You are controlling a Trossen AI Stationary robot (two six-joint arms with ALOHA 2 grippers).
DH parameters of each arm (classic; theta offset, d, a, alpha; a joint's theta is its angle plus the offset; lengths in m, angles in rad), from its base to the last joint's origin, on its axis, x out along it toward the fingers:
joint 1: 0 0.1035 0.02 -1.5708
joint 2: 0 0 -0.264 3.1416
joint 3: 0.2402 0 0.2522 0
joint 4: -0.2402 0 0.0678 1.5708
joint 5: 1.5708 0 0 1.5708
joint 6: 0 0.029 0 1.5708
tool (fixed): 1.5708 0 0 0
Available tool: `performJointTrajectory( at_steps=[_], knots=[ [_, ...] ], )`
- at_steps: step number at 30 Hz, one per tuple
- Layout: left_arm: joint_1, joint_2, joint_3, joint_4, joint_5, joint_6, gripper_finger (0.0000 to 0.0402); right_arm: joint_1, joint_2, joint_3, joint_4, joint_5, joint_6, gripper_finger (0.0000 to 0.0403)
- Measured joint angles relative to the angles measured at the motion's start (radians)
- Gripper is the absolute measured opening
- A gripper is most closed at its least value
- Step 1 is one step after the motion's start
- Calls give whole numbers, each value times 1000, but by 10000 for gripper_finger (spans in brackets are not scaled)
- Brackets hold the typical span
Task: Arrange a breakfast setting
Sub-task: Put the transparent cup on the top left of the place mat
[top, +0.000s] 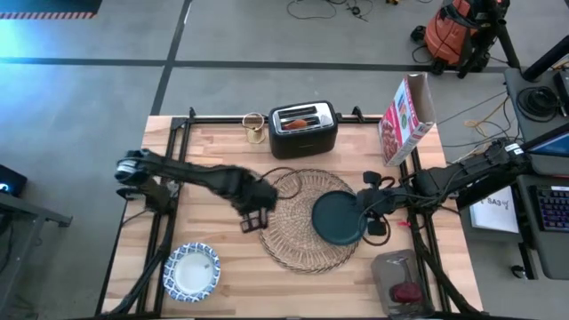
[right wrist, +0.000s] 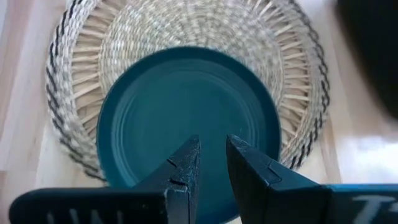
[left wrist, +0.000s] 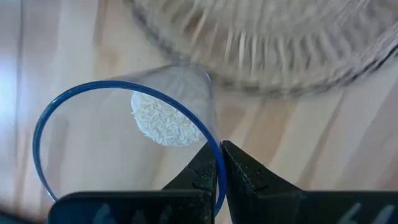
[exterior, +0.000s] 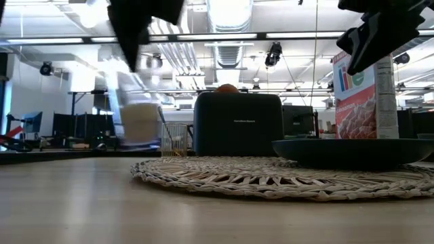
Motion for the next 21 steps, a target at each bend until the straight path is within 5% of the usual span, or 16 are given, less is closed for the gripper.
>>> performJointTrajectory(
  at_steps=[21],
  knots=[
    [212,474,706,-138,-1,509,0,0,0,0,-40,-57,52,68]
  ],
)
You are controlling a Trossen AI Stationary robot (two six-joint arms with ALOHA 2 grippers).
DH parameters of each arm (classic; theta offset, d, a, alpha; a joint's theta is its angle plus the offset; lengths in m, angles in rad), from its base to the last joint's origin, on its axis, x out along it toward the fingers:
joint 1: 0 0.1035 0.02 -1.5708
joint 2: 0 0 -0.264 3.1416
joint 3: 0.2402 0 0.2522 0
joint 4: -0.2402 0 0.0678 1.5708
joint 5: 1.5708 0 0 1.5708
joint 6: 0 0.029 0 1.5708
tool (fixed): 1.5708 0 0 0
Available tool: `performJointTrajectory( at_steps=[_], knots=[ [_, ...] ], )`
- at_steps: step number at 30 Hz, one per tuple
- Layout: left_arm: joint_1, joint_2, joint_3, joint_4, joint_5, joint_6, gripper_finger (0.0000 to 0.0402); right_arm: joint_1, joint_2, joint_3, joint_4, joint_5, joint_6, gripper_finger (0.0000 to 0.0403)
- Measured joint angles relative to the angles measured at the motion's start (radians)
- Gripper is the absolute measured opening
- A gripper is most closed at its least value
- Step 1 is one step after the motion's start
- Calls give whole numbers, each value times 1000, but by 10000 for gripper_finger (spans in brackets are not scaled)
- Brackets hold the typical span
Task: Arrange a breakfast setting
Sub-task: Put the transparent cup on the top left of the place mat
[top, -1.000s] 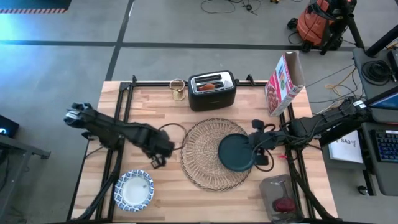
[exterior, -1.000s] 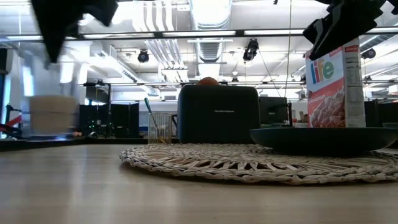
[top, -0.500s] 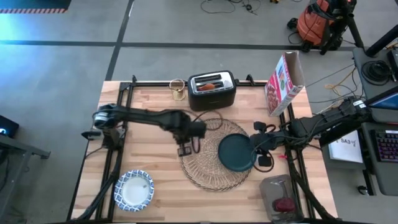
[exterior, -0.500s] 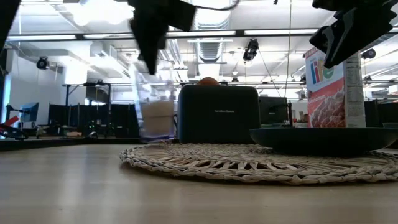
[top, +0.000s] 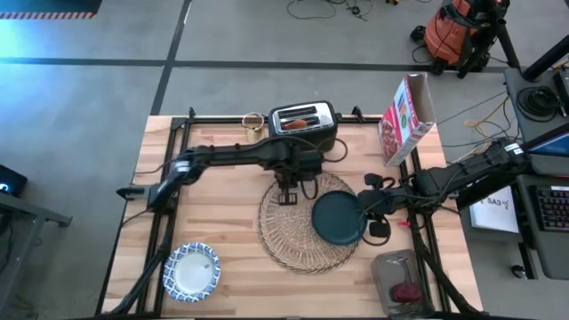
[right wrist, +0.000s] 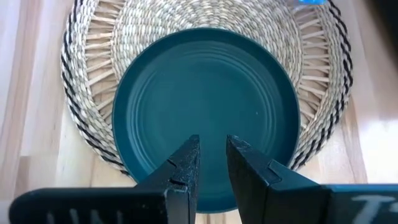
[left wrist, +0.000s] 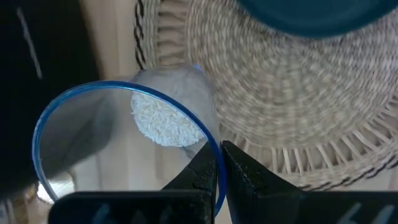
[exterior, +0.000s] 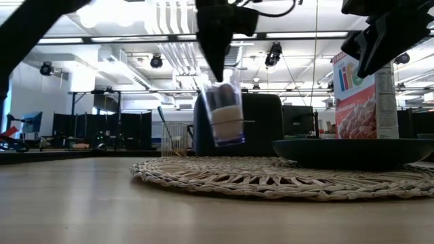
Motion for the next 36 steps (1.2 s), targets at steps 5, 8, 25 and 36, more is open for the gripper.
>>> performJointTrajectory(
  at_steps=[5,8,25,36],
  knots=[
    [14,40,26,22,10,56,0,0,0,0,0,0,0,68],
    [24,34,-27,9,11,50,0,0,0,0,2,0,-1,68],
    [27,32,-19,-49,69,66,0,0,1,0,6,1,0,68],
    [27,32,-13,-58,82,66,8,0,2,0,6,1,0,68]
  ],
)
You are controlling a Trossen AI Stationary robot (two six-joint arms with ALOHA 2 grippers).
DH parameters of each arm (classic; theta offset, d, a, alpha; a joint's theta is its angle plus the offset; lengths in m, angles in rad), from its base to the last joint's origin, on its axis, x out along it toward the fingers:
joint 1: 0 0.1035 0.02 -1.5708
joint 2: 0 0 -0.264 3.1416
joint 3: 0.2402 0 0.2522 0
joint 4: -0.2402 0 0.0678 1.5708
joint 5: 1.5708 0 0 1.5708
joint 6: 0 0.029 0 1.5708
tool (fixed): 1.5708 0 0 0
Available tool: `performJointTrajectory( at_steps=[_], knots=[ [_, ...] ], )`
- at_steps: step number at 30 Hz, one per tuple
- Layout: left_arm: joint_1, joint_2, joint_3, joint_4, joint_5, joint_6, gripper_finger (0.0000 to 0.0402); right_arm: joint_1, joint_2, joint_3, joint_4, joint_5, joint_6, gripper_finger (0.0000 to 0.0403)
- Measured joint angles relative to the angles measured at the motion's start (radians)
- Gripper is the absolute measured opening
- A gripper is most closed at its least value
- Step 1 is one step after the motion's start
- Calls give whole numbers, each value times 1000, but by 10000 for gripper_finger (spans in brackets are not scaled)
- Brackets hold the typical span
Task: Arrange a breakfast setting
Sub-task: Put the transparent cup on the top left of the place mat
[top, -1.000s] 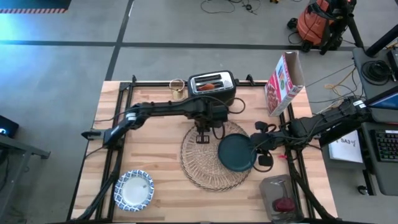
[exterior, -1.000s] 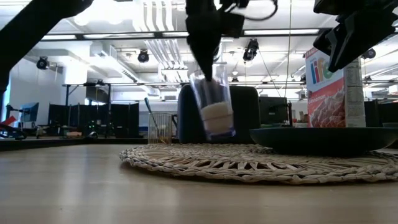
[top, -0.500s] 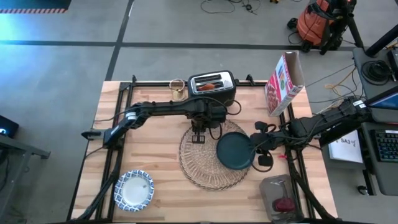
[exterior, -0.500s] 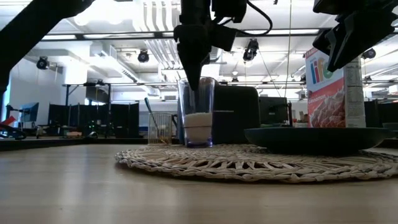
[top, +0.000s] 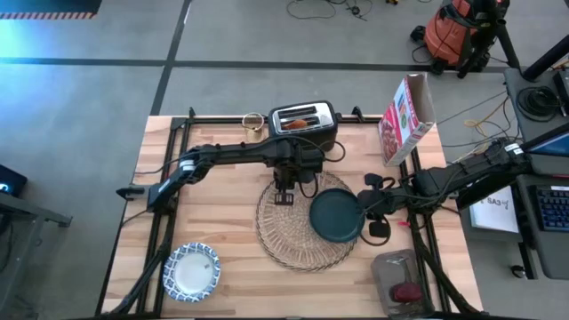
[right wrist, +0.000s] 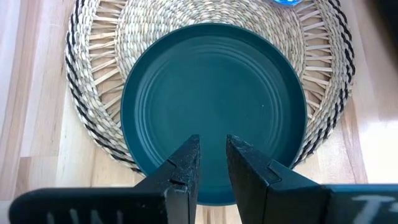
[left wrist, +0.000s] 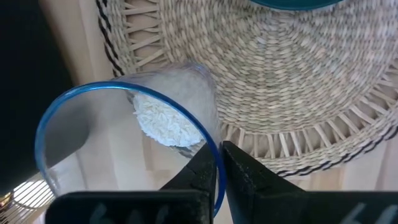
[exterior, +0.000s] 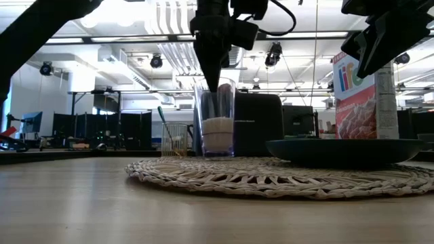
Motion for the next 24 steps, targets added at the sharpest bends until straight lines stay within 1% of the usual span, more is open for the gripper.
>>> performJointTrajectory(
  at_steps=[4,10,17,24],
  knots=[
    [0,-2,0,0,2,0,16,0,0,0,0,0,0,68],
    [-1,-2,-1,10,2,-21,18,0,0,0,0,0,0,68],
    [-9,-2,-2,-56,2,-56,19,0,0,0,0,0,0,68],
    [-27,-2,0,-53,1,-80,19,0,0,0,0,0,0,68]
  ],
)
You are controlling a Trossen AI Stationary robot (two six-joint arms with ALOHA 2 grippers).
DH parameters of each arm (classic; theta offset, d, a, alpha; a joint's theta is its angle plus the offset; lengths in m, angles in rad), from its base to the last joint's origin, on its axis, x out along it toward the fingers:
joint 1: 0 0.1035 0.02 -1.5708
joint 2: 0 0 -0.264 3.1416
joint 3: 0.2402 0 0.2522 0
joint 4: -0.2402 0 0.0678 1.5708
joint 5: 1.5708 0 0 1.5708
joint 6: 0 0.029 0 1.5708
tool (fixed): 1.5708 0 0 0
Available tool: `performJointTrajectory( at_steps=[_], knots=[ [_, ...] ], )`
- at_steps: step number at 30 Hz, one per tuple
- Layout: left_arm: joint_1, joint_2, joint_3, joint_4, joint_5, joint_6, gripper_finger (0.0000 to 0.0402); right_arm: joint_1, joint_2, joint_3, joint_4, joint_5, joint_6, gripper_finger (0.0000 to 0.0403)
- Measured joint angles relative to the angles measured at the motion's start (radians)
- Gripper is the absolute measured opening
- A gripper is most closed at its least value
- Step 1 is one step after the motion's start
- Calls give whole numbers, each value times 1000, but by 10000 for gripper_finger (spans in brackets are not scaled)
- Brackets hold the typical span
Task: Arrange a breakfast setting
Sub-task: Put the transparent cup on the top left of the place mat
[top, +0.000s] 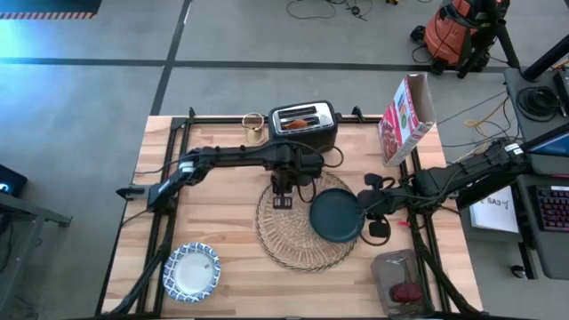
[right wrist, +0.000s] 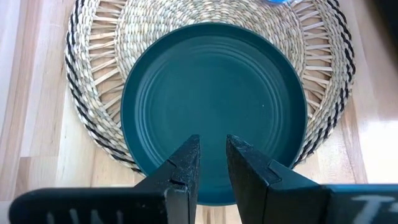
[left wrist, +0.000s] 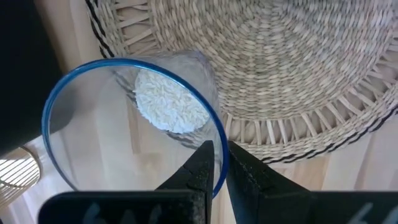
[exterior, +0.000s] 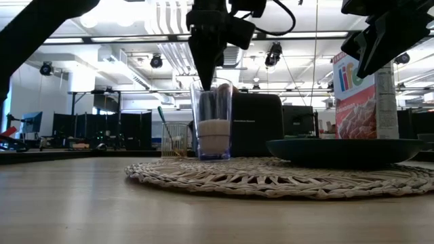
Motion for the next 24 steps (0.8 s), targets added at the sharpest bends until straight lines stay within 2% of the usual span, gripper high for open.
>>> performJointTrajectory(
  at_steps=[14,19,24],
  knots=[
    [-12,0,4,9,-1,-2,19,0,0,0,0,0,0,68],
    [-13,-4,4,-3,-73,-13,19,0,0,0,0,0,0,68],
    [-12,-8,4,-3,-72,-15,19,0,0,0,0,0,0,68]
  ],
)
